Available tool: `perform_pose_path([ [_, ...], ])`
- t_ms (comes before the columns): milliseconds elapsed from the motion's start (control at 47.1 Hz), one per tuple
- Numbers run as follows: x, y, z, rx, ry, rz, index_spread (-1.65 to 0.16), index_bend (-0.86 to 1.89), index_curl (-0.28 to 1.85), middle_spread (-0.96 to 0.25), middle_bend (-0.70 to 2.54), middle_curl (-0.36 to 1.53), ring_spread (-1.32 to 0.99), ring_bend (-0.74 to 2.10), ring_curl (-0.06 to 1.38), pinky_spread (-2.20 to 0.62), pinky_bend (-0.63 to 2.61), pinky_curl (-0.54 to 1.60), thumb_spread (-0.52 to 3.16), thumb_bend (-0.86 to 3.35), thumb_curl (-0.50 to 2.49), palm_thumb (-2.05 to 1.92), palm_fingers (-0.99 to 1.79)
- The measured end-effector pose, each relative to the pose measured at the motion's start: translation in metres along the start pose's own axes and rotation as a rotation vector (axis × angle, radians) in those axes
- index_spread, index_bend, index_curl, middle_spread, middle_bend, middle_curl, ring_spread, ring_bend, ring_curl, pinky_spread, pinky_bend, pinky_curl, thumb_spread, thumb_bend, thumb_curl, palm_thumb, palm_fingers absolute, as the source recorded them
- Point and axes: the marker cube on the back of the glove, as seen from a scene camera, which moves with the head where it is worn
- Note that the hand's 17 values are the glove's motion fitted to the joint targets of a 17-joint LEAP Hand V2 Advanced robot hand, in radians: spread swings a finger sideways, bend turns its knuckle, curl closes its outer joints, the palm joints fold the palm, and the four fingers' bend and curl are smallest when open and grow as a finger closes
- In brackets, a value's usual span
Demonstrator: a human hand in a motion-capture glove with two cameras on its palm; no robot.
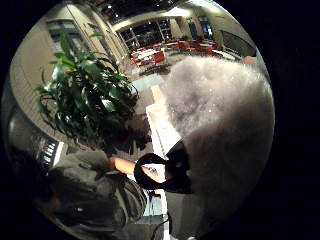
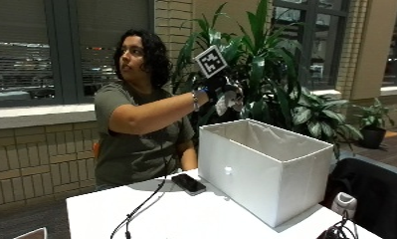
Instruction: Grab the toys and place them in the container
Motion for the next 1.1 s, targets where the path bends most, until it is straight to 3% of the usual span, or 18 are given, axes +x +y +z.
perform_pose_path([
  [106,0.0,-0.035,0.022,-0.03,-0.04,0.173,-0.36,0.55,0.4,-0.3,1.06,0.72,-0.42,1.24,0.57,-0.39,1.01,0.46,1.03,0.1,0.66,0.39,1.09],
  [212,0.006,-0.045,0.036,-0.053,-0.089,0.046,-0.36,0.55,0.43,-0.3,1.06,0.74,-0.42,1.24,0.58,-0.39,1.01,0.46,1.0,0.08,0.7,0.39,1.08],
  [339,0.018,-0.049,0.047,-0.221,-0.097,0.196,-0.36,0.43,0.43,-0.31,1.04,0.75,-0.42,1.29,0.6,-0.39,1.03,0.46,0.98,0.02,0.71,0.35,0.99],
  [361,0.02,-0.046,0.048,-0.256,-0.086,0.185,-0.35,0.36,0.42,-0.31,1.04,0.75,-0.42,1.33,0.61,-0.39,1.02,0.46,1.01,-0.01,0.69,0.29,0.93],
  [403,0.027,-0.038,0.048,-0.299,-0.056,0.181,-0.35,0.2,0.4,-0.32,0.95,0.73,-0.42,1.28,0.62,-0.31,0.95,0.47,0.99,-0.16,0.59,0.04,0.33],
  [424,0.03,-0.034,0.047,-0.306,-0.044,0.192,-0.35,0.2,0.44,-0.32,0.88,0.72,-0.41,1.28,0.64,-0.26,0.96,0.51,0.96,-0.15,0.58,-0.01,0.15],
  [467,0.036,-0.025,0.043,-0.295,-0.058,0.207,-0.36,0.21,0.45,-0.3,0.75,0.67,-0.4,1.21,0.63,-0.2,0.95,0.5,0.92,-0.12,0.55,-0.05,-0.03],
  [658,0.062,0.05,0.018,-0.269,0.047,0.168,-0.39,0.27,0.39,-0.24,0.48,0.53,-0.35,0.9,0.44,-0.05,0.88,0.37,0.87,-0.09,0.46,-0.09,-0.01],
  [785,0.044,0.115,0.002,-0.337,-0.052,0.106,-0.4,0.28,0.4,-0.22,0.44,0.5,-0.33,0.86,0.41,-0.01,0.85,0.35,0.85,-0.1,0.4,-0.12,0.02],
  [912,0.039,0.184,-0.003,-0.407,0.032,0.154,-0.4,0.27,0.4,-0.2,0.43,0.48,-0.31,0.83,0.39,0.01,0.83,0.34,0.83,-0.11,0.36,-0.12,0.03],
  [1103,0.021,0.259,-0.008,-0.455,-0.035,0.197,-0.4,0.22,0.4,-0.18,0.4,0.47,-0.29,0.79,0.37,0.02,0.82,0.34,0.82,-0.1,0.31,-0.13,0.02],
])
